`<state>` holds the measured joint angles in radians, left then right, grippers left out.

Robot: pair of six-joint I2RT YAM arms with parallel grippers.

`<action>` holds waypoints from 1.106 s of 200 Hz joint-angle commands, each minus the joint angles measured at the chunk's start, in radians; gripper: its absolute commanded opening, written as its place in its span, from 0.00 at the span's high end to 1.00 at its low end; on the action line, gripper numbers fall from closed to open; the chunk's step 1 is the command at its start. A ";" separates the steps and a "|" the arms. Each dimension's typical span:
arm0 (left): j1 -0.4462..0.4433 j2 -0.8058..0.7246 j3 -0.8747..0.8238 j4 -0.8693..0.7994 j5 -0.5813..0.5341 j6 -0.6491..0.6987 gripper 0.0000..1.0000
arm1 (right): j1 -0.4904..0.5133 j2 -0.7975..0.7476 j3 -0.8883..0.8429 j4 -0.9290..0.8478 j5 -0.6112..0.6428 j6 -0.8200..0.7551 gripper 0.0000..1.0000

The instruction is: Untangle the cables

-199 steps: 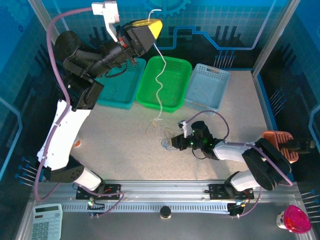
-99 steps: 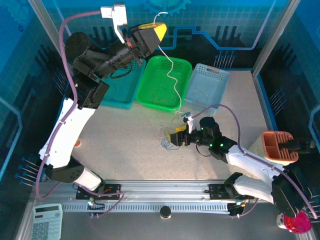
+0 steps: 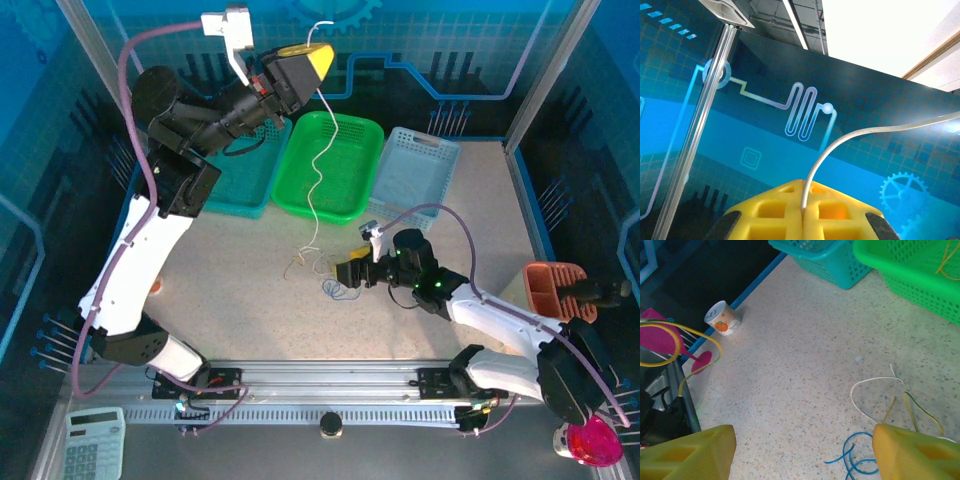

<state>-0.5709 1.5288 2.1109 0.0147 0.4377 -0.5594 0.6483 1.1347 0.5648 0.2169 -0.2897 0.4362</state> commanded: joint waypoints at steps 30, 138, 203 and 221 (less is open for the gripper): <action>-0.008 -0.018 -0.012 0.056 -0.017 -0.018 1.00 | 0.052 0.014 0.033 0.047 -0.056 -0.007 0.24; -0.048 -0.008 -0.012 0.095 -0.042 -0.042 1.00 | 0.041 0.070 -0.007 0.245 0.208 0.050 0.23; -0.062 -0.012 -0.010 0.094 -0.061 -0.029 1.00 | 0.025 -0.014 -0.071 0.199 0.241 0.044 0.22; -0.062 -0.010 -0.008 0.088 -0.065 -0.024 1.00 | 0.023 -0.051 -0.098 0.173 0.250 0.037 0.22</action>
<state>-0.6250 1.5288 2.1044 0.0662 0.3981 -0.5961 0.6842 1.1358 0.5045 0.4084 -0.0715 0.4747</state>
